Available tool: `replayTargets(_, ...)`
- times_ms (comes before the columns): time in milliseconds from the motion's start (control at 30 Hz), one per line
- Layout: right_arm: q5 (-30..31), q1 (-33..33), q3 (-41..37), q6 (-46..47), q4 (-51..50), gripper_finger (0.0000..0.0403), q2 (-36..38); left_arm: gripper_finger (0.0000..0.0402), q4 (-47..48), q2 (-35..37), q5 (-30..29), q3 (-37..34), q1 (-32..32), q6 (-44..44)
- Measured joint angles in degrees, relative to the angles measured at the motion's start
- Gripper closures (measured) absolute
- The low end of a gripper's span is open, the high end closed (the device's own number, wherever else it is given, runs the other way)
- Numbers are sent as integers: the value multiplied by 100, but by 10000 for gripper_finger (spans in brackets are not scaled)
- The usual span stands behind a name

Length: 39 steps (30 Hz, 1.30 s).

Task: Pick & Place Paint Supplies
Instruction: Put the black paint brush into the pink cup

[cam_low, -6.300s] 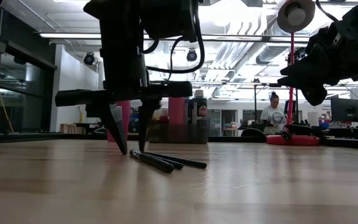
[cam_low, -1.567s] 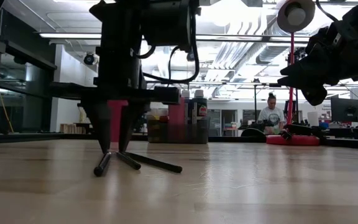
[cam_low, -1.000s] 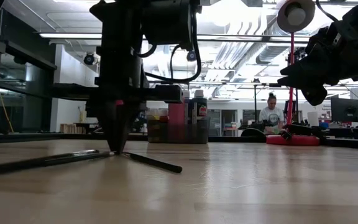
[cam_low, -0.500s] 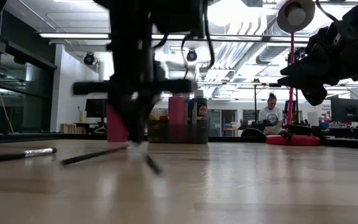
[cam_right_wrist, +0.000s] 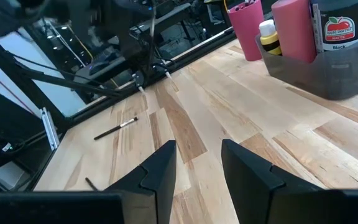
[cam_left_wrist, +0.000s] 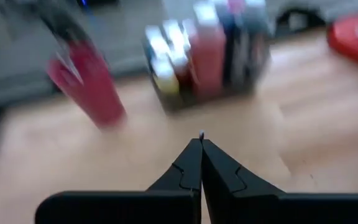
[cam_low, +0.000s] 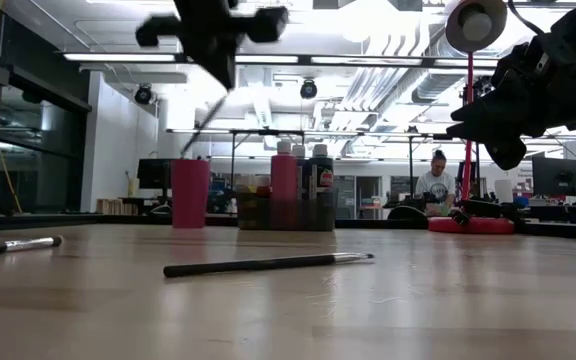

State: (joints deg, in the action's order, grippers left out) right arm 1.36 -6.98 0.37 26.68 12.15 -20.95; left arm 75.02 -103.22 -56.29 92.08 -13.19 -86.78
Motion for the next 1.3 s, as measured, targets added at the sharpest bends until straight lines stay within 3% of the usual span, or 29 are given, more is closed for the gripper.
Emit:
replayTargets(133, -2, 0, 0, 0, 2, 280, 0, 401, 847, 332, -1057, 10, 100, -135)
replayTargets(300, -2, 0, 0, 0, 2, 280, 0, 401, 1477, 605, -1772, -32, 545, -211)
replayTargets(500, -2, 1, 1, 0, 4, 280, 2, 401, 1506, 848, -1886, -232, 1380, 296)
replayTargets(800, -2, 1, 0, 0, 3, 280, 0, 401, 1228, 854, -2385, -234, 2503, -61)
replayTargets(1300, -2, 1, 1, 0, 4, 280, 0, 401, -80, 224, -2541, -230, 3468, -352)
